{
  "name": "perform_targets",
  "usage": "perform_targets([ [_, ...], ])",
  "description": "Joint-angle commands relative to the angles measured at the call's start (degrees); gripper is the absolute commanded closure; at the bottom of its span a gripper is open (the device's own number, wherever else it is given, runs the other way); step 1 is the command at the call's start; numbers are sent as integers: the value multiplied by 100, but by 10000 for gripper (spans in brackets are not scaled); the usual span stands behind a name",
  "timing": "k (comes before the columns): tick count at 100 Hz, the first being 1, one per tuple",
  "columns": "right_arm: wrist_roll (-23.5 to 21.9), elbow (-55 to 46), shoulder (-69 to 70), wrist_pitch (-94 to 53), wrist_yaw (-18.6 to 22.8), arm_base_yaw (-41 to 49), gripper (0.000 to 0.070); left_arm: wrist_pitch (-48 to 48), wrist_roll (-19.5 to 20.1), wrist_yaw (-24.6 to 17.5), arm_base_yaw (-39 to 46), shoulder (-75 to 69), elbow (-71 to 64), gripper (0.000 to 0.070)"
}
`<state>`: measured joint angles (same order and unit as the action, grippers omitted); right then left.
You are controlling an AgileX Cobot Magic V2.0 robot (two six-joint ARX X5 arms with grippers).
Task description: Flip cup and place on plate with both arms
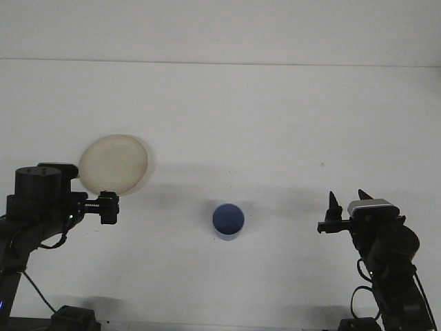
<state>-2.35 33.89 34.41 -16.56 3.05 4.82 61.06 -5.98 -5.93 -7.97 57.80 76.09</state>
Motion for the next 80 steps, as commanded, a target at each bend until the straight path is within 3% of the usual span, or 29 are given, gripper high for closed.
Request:
perform_targets([
  [1,22,24,2,46,-4,9,238,55,-131,-13,-289,328,308,150],
  [38,22,24,2,24,-4,9,238,-431,-551,-11,-2214,2118,964,156],
  [80,22,24,4,22,-4,9,238,-463,-525,-11,-3528,3934,1956,156],
])
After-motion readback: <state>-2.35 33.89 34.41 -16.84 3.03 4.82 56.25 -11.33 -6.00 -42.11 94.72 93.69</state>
